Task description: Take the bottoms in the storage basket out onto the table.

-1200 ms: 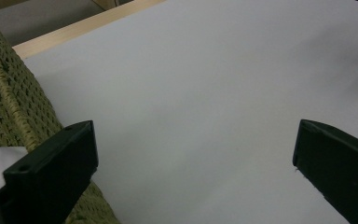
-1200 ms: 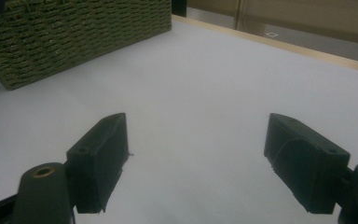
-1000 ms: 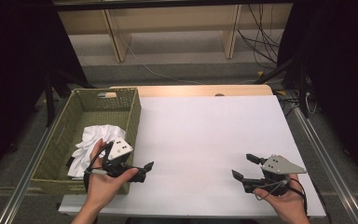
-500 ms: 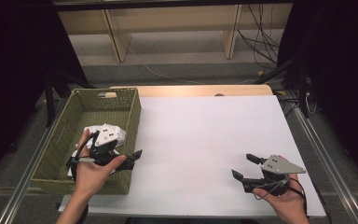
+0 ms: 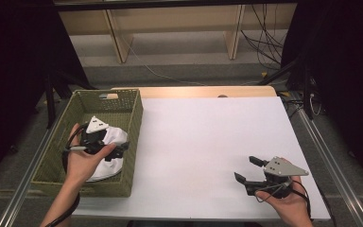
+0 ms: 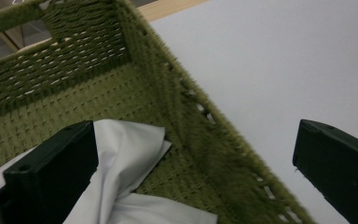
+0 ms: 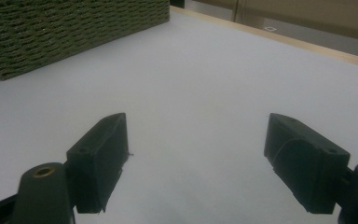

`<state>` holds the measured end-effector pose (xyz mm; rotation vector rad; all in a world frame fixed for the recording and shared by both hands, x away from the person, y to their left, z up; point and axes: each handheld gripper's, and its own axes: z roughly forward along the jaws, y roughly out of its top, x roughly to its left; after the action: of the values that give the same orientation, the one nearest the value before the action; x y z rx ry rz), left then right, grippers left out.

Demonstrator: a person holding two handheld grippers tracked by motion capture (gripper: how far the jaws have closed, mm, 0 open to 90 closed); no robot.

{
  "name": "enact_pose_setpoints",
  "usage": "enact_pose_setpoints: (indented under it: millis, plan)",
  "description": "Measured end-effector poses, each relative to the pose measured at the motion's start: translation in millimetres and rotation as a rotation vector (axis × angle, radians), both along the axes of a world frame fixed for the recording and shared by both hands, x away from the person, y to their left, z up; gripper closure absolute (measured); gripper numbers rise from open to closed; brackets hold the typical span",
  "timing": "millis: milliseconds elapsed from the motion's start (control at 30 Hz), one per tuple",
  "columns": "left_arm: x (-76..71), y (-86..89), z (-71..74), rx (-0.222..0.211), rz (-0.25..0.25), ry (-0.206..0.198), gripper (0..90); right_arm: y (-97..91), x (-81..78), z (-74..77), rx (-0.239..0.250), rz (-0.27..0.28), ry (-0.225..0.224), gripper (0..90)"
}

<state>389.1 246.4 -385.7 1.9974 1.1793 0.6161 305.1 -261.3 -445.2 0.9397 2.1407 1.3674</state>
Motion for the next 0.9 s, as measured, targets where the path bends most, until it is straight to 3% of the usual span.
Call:
enact_pose_setpoints:
  millis: [233,300,367,433,467,633,700,900]
  plan:
    - [14.1,22.1,-10.3,0.016,0.057,0.039,0.0,0.2,-0.1,-0.3,0.002,0.003,0.005,22.8]
    - [23.7,33.8,-21.5,0.067,0.090,0.074,0.0,0.5,0.1,-0.8,-0.003,0.003,0.010,22.8]
    - [26.9,37.3,-26.0,0.083,0.103,0.085,0.0,0.9,0.1,-1.1,-0.003,0.003,0.011,22.8]
    - [36.3,46.5,-39.2,0.103,0.125,0.142,0.0,1.7,-0.1,-1.2,-0.008,0.005,0.014,22.8]
    - [36.3,46.5,-39.2,0.103,0.125,0.142,0.0,1.8,0.0,-1.3,-0.011,0.006,0.013,22.8]
    - [51.9,59.9,-63.7,0.146,0.186,0.237,0.0,1.8,0.2,-1.7,-0.015,0.007,0.013,22.8]
    - [53.6,61.2,-67.0,0.149,0.193,0.252,0.0,1.7,0.4,-1.7,-0.016,0.008,0.011,22.7]
    - [62.2,65.9,-82.5,0.206,0.201,0.375,0.0,2.2,0.3,-2.1,-0.018,0.011,0.012,22.8]
